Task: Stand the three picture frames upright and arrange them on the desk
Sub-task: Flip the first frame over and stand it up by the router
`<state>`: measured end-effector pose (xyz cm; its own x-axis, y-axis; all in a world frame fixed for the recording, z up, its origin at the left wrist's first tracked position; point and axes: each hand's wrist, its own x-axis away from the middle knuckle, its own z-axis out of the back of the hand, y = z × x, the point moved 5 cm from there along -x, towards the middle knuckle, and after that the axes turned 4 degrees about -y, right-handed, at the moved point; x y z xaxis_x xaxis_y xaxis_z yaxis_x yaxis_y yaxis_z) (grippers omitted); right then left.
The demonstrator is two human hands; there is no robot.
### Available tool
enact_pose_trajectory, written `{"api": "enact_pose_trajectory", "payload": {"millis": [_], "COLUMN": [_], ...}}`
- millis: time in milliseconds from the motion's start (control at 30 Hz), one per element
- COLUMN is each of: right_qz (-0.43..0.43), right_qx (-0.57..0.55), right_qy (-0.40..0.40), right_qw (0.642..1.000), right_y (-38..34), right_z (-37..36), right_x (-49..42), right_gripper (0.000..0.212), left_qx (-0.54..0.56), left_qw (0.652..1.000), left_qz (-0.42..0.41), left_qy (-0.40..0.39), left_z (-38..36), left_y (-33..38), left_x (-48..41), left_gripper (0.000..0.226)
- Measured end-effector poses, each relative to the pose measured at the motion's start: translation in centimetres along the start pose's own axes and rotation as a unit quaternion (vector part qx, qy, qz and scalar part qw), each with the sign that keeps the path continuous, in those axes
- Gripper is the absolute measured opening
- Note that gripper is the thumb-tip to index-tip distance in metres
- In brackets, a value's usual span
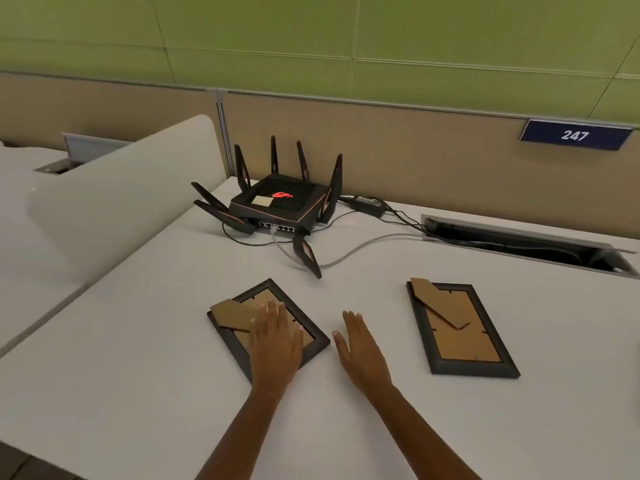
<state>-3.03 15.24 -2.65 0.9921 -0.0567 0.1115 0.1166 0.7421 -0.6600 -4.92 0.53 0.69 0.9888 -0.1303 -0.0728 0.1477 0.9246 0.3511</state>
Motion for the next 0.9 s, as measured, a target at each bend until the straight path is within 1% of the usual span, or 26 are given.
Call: {"api": "enact_pose_trajectory", "payload": {"millis": [100, 167, 200, 267, 300, 400, 600, 700, 800, 900], "right_qz": [-0.004, -0.006, -0.004, 0.001, 0.003, -0.004, -0.029, -0.039, -0.064, -0.105], "right_qx": [0.017, 0.027, 0.034, 0.049, 0.052, 0.039, -0.040, -0.024, -0.018, -0.069], "right_qy": [-0.016, -0.025, -0.025, -0.025, -0.027, -0.029, 0.002, 0.026, 0.049, 0.049], "right_qw": [1.000, 0.999, 0.999, 0.999, 0.998, 0.999, 0.999, 0.999, 0.997, 0.991], "right_y": [-1.3, -2.0, -2.3, -2.7, -2.9, -3.4, -4.4, -5.1, -5.7, -5.8], "right_z": [-1.5, -2.3, -2.7, -3.2, -3.4, -4.0, -3.7, -3.6, -3.2, -2.6], "right_x": [-0.6, -0.8, -0.8, -1.1, -1.2, -1.3, -0.9, -1.0, -1.4, -2.0], "right_gripper": [0.055, 0.054, 0.054, 0.053, 0.053, 0.053, 0.044, 0.042, 0.038, 0.038], "left_qx": [0.049, 0.057, 0.050, 0.052, 0.062, 0.093, 0.153, 0.170, 0.182, 0.200], "left_qw": [0.998, 0.996, 0.996, 0.995, 0.993, 0.990, 0.980, 0.976, 0.972, 0.967], "left_qz": [0.040, 0.061, 0.065, 0.083, 0.092, 0.096, 0.109, 0.111, 0.111, 0.112], "left_qy": [0.031, 0.030, 0.024, 0.021, 0.032, 0.046, 0.068, 0.084, 0.099, 0.110], "left_z": [0.3, 0.0, -0.2, -0.5, -0.6, -0.6, -0.8, -0.8, -0.9, -1.0], "left_y": [-3.1, -5.1, -5.8, -6.7, -6.9, -6.9, -6.7, -6.6, -6.7, -6.8], "left_x": [0.0, 0.1, 0.0, 0.1, 0.2, 0.2, 0.0, 0.1, 0.1, 0.2], "left_gripper": [0.095, 0.103, 0.097, 0.065, 0.056, 0.055, 0.056, 0.055, 0.053, 0.052]}}
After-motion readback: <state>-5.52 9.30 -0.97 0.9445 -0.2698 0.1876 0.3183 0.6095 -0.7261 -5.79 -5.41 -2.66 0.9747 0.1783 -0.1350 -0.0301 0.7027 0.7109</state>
